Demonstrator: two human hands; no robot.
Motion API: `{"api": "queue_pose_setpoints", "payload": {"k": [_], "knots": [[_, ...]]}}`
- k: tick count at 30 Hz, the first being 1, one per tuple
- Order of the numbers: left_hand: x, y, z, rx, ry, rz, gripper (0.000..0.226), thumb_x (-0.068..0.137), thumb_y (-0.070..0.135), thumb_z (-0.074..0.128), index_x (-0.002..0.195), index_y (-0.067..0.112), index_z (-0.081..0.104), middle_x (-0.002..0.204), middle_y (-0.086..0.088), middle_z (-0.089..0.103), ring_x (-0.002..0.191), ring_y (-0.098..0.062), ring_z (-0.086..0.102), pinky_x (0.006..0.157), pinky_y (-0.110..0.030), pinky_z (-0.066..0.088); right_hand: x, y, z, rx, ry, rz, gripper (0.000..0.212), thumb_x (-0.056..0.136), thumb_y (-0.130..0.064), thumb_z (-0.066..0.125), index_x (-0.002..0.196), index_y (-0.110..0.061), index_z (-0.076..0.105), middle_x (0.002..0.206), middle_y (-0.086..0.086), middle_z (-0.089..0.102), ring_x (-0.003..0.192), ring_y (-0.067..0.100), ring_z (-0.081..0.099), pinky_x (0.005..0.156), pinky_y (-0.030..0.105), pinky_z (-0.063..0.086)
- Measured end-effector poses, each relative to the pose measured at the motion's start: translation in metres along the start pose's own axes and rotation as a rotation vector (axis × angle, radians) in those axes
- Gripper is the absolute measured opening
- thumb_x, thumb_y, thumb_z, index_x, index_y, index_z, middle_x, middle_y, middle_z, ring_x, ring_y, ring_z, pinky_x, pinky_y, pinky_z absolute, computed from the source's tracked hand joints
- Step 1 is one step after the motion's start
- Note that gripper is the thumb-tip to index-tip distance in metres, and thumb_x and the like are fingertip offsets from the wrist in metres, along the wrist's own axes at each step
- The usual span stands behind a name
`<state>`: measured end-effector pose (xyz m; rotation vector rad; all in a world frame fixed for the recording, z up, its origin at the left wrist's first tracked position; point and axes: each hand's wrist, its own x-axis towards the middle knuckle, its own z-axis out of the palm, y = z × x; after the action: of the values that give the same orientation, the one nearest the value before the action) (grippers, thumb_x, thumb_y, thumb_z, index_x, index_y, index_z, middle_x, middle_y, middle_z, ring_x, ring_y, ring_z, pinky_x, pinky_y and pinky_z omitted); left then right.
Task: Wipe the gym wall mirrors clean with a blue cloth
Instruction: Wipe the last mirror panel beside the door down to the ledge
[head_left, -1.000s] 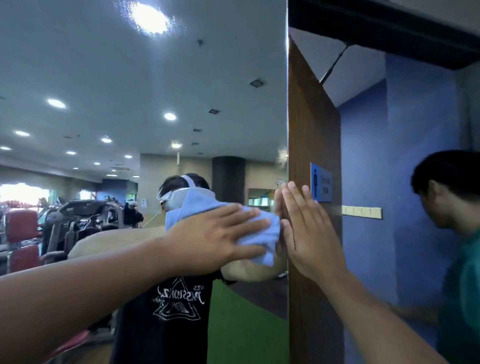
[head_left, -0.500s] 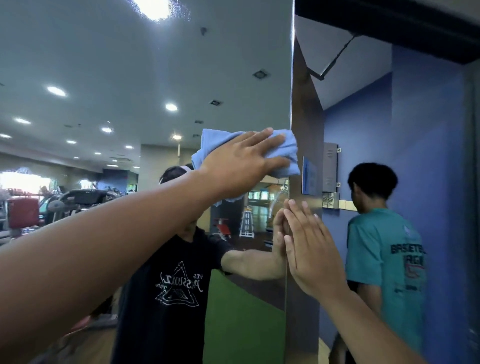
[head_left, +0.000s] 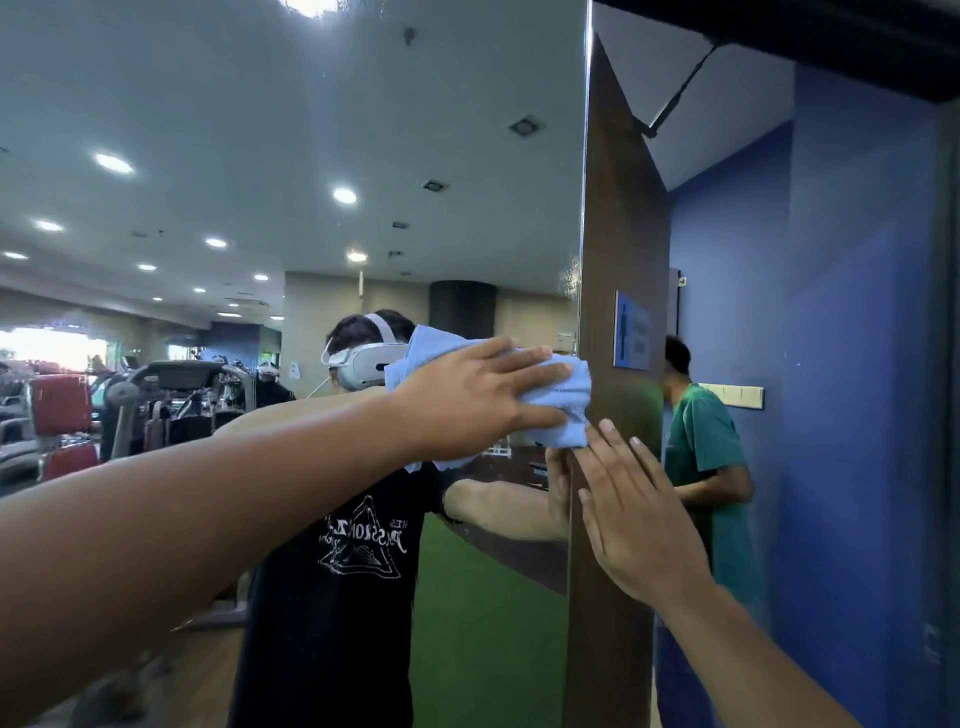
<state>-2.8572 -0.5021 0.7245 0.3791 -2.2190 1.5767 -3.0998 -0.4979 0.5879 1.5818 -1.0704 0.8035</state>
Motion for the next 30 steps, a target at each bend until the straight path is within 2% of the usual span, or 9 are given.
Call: {"api": "queue_pose_setpoints", "payload": {"k": [3, 7, 10, 14, 18, 22, 25, 27, 30], "knots": [[0.015, -0.015, -0.008, 0.025, 0.041, -0.122, 0.051, 0.088, 0.014, 0.070, 0.135, 0.031, 0.061, 0.154, -0.015, 0.044, 0.142, -0.036, 0.043, 0.116, -0.050, 0.031, 0.006, -0.002, 0.000, 0.004, -0.006, 0.015, 0.052, 0.103, -0.022, 0.032, 0.151, -0.005, 0.040, 0.160, 0.012, 0.041, 0.152, 0.028, 0.032, 0.120, 0.049, 0.028], [0.020, -0.011, -0.007, 0.028, 0.107, -0.225, 0.043, 0.091, 0.010, 0.052, 0.128, 0.028, 0.066, 0.150, -0.016, 0.050, 0.139, -0.038, 0.046, 0.111, -0.049, 0.039, 0.010, -0.009, 0.000, 0.042, -0.008, 0.039, 0.053, 0.104, -0.023, 0.031, 0.152, -0.006, 0.044, 0.163, 0.009, 0.037, 0.153, 0.027, 0.030, 0.120, 0.048, 0.027], [-0.002, 0.000, 0.005, 0.008, 0.077, -0.144, 0.044, 0.089, 0.018, 0.070, 0.131, 0.030, 0.064, 0.151, -0.015, 0.048, 0.140, -0.037, 0.046, 0.113, -0.047, 0.038, 0.013, -0.018, -0.002, 0.091, 0.014, 0.108, 0.050, 0.104, -0.023, 0.033, 0.149, -0.006, 0.046, 0.157, 0.012, 0.045, 0.152, 0.027, 0.032, 0.120, 0.047, 0.026], [-0.032, -0.004, 0.003, 0.001, 0.056, -0.067, 0.052, 0.085, 0.015, 0.075, 0.132, 0.031, 0.063, 0.152, -0.014, 0.047, 0.137, -0.036, 0.049, 0.113, -0.048, 0.037, 0.019, -0.025, -0.005, 0.120, 0.032, 0.138, 0.051, 0.104, -0.024, 0.033, 0.150, -0.004, 0.041, 0.159, 0.012, 0.043, 0.152, 0.027, 0.029, 0.122, 0.046, 0.023], [-0.033, -0.029, -0.016, 0.063, 0.035, -0.219, 0.055, 0.086, 0.019, 0.067, 0.138, 0.034, 0.057, 0.156, -0.013, 0.042, 0.139, -0.037, 0.046, 0.116, -0.049, 0.027, 0.030, -0.031, -0.004, 0.145, 0.058, 0.149, 0.052, 0.104, -0.023, 0.034, 0.152, -0.005, 0.040, 0.163, 0.012, 0.036, 0.155, 0.027, 0.024, 0.123, 0.046, 0.020], [-0.032, -0.036, -0.021, 0.058, 0.054, -0.361, 0.043, 0.093, 0.014, 0.046, 0.131, 0.028, 0.061, 0.154, -0.015, 0.044, 0.140, -0.040, 0.044, 0.114, -0.051, 0.036, 0.041, -0.032, -0.001, 0.143, 0.071, 0.158, 0.055, 0.105, -0.022, 0.032, 0.156, -0.004, 0.037, 0.166, 0.010, 0.030, 0.156, 0.026, 0.019, 0.126, 0.042, 0.013], [-0.037, -0.020, -0.015, 0.065, 0.026, -0.326, 0.044, 0.091, 0.018, 0.049, 0.133, 0.029, 0.061, 0.155, -0.015, 0.043, 0.141, -0.039, 0.043, 0.116, -0.048, 0.028, 0.040, -0.026, 0.003, 0.106, 0.027, 0.168, 0.057, 0.107, -0.024, 0.024, 0.161, -0.009, 0.028, 0.170, 0.005, 0.021, 0.158, 0.026, 0.015, 0.126, 0.046, 0.015], [-0.046, -0.001, -0.008, 0.072, 0.010, -0.234, 0.045, 0.090, 0.022, 0.050, 0.132, 0.031, 0.063, 0.154, -0.014, 0.045, 0.140, -0.038, 0.045, 0.116, -0.046, 0.025, 0.037, -0.024, 0.005, 0.122, -0.010, 0.170, 0.057, 0.108, -0.028, 0.019, 0.164, -0.015, 0.022, 0.172, 0.000, 0.015, 0.159, 0.023, 0.011, 0.126, 0.046, 0.016], [-0.072, 0.039, 0.008, 0.039, -0.017, -0.050, 0.045, 0.093, 0.021, 0.039, 0.130, 0.030, 0.063, 0.149, -0.015, 0.051, 0.135, -0.037, 0.051, 0.113, -0.050, 0.038, 0.037, -0.022, 0.004, 0.188, -0.060, 0.185, 0.056, 0.110, -0.035, 0.017, 0.164, -0.025, 0.010, 0.173, -0.008, 0.003, 0.159, 0.017, 0.001, 0.127, 0.040, 0.006]]}}
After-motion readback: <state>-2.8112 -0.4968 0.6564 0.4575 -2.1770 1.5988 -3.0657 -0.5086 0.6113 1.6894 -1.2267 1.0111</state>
